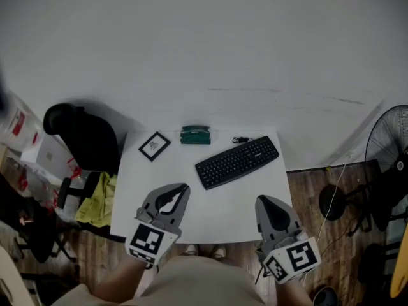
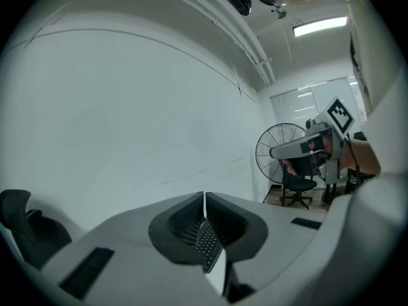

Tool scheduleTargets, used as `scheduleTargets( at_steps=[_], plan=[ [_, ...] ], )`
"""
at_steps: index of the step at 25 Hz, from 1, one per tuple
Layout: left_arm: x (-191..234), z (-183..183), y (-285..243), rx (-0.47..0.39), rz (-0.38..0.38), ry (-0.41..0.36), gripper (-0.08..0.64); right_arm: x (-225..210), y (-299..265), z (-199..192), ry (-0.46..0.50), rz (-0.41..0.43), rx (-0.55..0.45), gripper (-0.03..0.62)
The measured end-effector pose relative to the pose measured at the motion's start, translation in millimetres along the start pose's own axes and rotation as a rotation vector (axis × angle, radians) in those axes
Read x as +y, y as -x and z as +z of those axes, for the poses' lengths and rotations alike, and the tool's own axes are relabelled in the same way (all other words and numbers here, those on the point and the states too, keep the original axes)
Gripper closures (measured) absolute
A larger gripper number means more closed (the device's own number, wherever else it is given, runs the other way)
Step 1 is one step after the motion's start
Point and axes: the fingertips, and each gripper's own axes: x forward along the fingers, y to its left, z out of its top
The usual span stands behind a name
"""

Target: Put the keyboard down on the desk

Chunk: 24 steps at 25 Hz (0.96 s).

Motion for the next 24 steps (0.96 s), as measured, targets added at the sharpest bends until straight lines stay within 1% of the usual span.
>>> scheduleTargets(
  at_steps=[6,14,18,21,24],
  plan=[
    [-4.9,0.5,-0.6,0.021,-0.013,-0.054,0.531,1.2,10.6,-4.3,-0.009,0.009,0.026,0.569],
    [-11.5,-4.8,0.4,0.048,-0.029,-0.058,0.531,-4.9,15.0,-9.6,0.014,-0.038,0.051,0.569],
    [-15.4,0.8,-0.9,0.042,-0.031,-0.053,0.531,-6.4,22.8,-0.6,0.058,-0.07,0.023,0.569],
    [-17.8,5.7,-1.5,0.036,-0.041,-0.03,0.531,-5.4,26.3,7.7,0.043,-0.056,-0.005,0.569],
    [-19.6,9.0,-2.4,0.033,-0.039,-0.024,0.531,-8.2,28.6,9.4,0.038,-0.054,-0.01,0.569]
  ],
)
